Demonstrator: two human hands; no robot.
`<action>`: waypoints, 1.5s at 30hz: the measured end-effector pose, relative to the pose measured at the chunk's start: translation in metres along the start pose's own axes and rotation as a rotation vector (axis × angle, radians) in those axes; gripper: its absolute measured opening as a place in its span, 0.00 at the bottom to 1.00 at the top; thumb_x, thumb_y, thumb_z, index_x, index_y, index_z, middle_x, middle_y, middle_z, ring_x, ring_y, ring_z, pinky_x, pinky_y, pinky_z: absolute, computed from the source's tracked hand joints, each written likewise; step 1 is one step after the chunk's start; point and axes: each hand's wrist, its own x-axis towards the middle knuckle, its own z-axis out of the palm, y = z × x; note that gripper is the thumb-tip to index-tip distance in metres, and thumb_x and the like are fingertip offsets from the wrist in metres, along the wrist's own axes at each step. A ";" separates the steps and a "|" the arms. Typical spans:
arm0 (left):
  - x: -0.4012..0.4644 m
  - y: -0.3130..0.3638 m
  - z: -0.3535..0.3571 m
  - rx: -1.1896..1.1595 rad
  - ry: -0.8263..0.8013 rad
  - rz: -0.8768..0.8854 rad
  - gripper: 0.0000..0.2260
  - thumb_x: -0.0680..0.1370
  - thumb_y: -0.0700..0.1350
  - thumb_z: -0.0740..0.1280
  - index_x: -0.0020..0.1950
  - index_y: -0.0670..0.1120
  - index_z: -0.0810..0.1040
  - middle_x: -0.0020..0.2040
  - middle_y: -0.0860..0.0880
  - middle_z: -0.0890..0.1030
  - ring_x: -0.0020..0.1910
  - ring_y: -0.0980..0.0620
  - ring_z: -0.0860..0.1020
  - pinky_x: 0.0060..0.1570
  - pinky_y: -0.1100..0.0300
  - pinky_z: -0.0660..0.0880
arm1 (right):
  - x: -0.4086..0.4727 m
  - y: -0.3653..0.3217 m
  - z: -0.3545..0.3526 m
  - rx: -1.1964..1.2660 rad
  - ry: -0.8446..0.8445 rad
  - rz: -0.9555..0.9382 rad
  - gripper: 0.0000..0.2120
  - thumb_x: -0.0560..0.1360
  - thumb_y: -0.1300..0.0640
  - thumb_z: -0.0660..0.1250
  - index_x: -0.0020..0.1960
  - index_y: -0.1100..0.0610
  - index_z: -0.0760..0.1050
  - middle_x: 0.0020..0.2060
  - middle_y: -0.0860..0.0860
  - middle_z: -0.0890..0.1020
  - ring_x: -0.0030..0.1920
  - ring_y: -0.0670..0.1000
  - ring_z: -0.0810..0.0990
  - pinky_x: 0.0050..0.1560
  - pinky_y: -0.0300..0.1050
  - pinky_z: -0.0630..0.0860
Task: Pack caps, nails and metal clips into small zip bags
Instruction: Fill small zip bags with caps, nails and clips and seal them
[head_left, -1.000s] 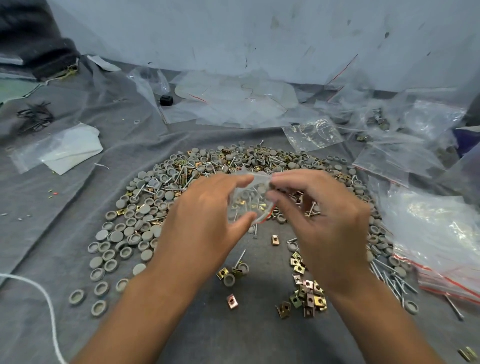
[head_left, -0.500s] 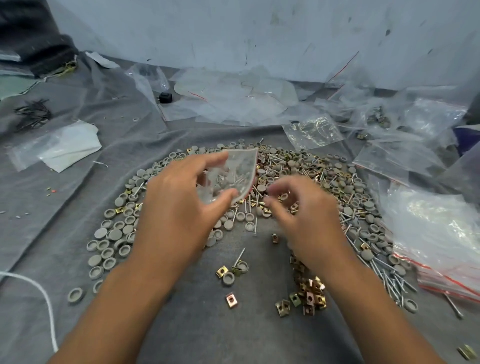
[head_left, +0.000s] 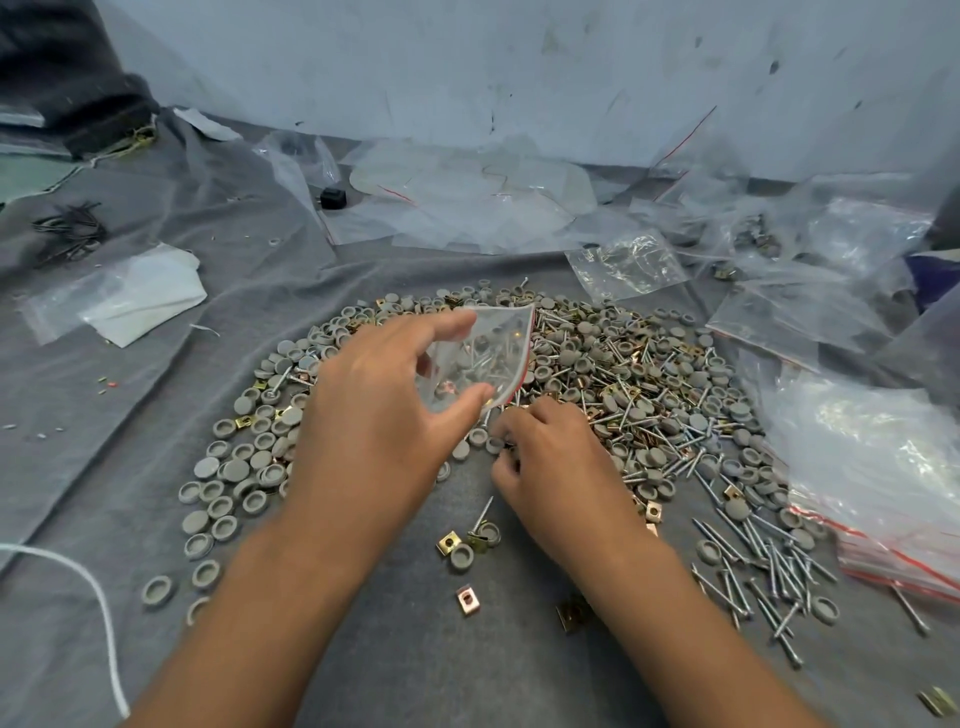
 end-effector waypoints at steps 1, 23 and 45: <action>0.000 0.000 0.000 0.000 -0.001 0.000 0.23 0.71 0.50 0.78 0.66 0.53 0.79 0.55 0.60 0.81 0.45 0.61 0.75 0.52 0.81 0.63 | 0.000 0.001 -0.001 -0.002 -0.001 -0.021 0.10 0.81 0.51 0.64 0.61 0.50 0.76 0.52 0.48 0.73 0.56 0.49 0.70 0.49 0.41 0.69; -0.003 0.002 0.008 0.084 -0.065 0.041 0.25 0.70 0.51 0.78 0.67 0.52 0.79 0.57 0.57 0.82 0.52 0.55 0.78 0.55 0.56 0.75 | -0.002 0.016 -0.064 0.434 0.636 -0.101 0.06 0.82 0.56 0.65 0.57 0.53 0.80 0.44 0.44 0.81 0.46 0.39 0.78 0.47 0.26 0.69; 0.002 -0.003 0.014 0.013 -0.008 0.066 0.25 0.70 0.51 0.79 0.66 0.53 0.79 0.54 0.58 0.82 0.45 0.55 0.78 0.50 0.54 0.77 | -0.014 0.020 -0.065 0.381 0.270 -0.137 0.05 0.78 0.52 0.71 0.52 0.44 0.78 0.46 0.37 0.80 0.47 0.39 0.78 0.46 0.29 0.71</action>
